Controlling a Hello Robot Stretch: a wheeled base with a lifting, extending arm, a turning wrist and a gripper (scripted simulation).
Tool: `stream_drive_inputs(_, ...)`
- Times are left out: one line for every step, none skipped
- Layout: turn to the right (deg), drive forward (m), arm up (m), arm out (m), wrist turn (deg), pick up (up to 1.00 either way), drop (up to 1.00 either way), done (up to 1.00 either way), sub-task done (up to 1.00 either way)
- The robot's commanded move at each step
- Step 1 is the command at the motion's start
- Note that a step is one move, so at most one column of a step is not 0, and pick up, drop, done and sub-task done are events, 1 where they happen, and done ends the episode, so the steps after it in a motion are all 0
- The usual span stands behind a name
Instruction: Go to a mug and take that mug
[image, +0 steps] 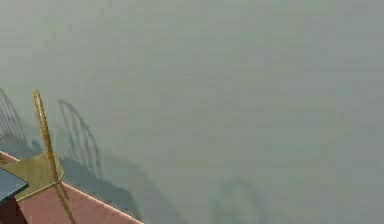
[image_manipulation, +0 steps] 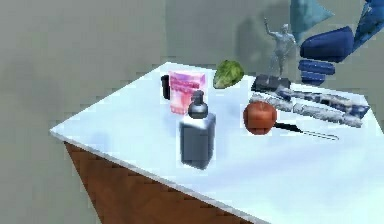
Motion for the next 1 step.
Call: stream_drive_inputs(-3.0,0.00,0.00,0.00,0.0,0.00,0.00,0.00,0.00)
